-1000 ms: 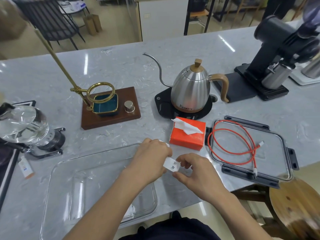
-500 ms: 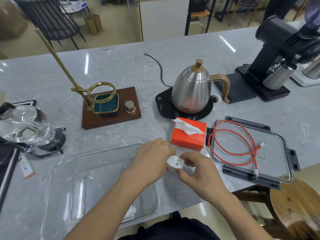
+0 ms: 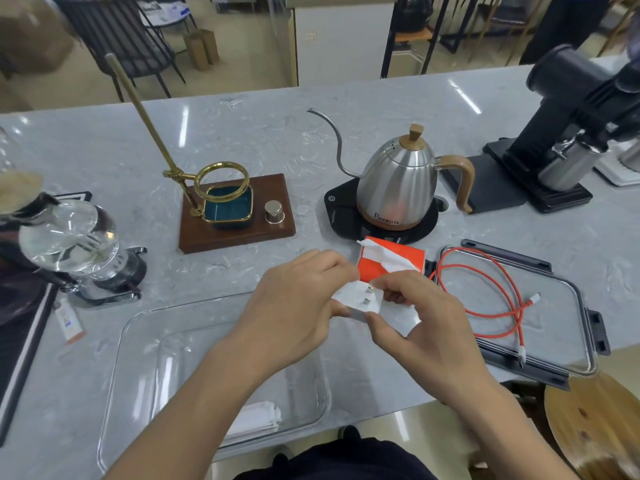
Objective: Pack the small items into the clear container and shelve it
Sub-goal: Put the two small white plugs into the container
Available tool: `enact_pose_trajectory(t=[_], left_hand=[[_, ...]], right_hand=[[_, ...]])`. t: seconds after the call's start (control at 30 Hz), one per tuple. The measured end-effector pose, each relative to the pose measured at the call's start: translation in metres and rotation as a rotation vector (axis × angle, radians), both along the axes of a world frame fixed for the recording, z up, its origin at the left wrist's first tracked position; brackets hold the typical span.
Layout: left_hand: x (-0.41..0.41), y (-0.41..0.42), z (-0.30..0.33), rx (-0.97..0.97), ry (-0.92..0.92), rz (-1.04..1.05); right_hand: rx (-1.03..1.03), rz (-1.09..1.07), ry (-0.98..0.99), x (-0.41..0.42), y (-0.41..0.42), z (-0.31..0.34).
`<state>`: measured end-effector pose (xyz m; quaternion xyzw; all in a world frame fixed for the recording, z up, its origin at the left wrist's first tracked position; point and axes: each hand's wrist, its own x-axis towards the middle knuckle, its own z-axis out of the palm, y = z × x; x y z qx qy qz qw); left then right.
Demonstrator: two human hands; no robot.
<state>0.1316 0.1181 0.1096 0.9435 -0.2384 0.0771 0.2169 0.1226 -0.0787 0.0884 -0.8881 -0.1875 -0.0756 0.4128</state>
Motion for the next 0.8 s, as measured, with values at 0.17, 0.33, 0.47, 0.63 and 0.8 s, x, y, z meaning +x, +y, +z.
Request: enact_pose_trajectory(t=[0.17, 0.33, 0.47, 0.63, 0.8], left_hand=[[-0.016, 0.023, 0.014, -0.031, -0.064, 0.044], [-0.036, 0.049, 0.013, -0.118, -0.063, 0.118], [-0.057, 0.066, 0.005, -0.214, -0.031, 0.204], [-0.074, 0.079, -0.009, -0.289, 0.111, 0.313], [-0.084, 0.079, -0.023, -0.418, 0.335, 0.385]], right_hand=[[0.039, 0.069, -0.051, 0.000, 0.019, 0.013], [0.067, 0.173, -0.035, -0.002, 0.041, 0.019], [0.045, 0.271, -0.004, -0.006, 0.057, 0.018], [-0.029, 0.381, 0.082, -0.006, 0.065, 0.014], [-0.183, 0.493, 0.137, 0.000, 0.063, 0.009]])
